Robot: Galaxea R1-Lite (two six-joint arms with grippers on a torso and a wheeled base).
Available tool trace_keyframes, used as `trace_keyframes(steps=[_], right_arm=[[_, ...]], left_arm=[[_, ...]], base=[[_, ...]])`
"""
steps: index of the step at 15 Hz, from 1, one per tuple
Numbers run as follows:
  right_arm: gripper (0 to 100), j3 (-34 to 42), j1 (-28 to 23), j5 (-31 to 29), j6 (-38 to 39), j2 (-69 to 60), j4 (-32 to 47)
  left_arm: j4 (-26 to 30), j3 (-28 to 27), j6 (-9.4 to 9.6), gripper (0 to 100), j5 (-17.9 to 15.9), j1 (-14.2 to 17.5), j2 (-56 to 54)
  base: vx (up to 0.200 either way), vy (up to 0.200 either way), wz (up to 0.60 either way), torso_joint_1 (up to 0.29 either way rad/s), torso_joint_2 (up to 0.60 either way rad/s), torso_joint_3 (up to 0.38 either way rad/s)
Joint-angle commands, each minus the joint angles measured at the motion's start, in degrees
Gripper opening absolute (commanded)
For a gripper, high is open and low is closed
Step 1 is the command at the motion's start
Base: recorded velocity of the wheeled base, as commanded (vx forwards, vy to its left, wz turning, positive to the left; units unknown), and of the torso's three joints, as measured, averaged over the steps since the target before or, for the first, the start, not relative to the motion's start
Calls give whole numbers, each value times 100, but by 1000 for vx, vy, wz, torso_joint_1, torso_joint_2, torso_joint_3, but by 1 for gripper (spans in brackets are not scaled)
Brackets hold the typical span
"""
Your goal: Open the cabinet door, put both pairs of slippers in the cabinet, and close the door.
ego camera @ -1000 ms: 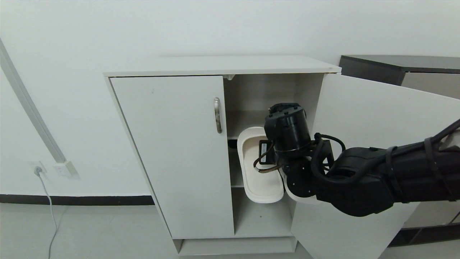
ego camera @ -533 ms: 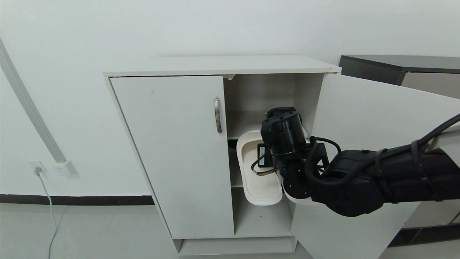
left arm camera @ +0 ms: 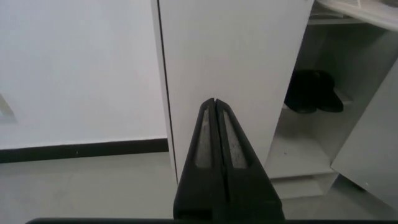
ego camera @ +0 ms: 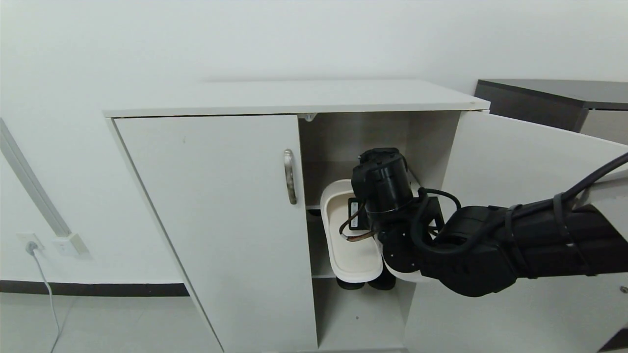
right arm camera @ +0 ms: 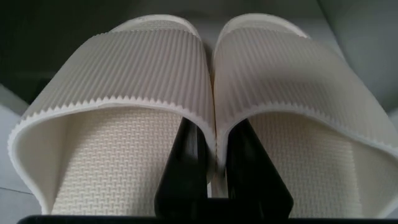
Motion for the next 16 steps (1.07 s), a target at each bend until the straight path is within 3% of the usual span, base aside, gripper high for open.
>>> trace_keyframes(steps=[1,3,8,16], right_arm=[[0,8,-6,-5,1,1,-4],[0,0,-6,4,-95,62,-30],[0,-405,-94,241,-122,229,40],[0,-2066,-498,426,-139,1143,902]], left_arm=[[-6,1,-1,0,-2,2,7],[-6,1,-9,0,7,2,7],[-6,1,-9,0,7,2,7],[-6,1,-62,0,7,2,7]], base=[[200,0,0,2,2,-2],[200,0,0,0,5,2],[0,0,0,0,0,0],[0,0,0,0,0,0]])
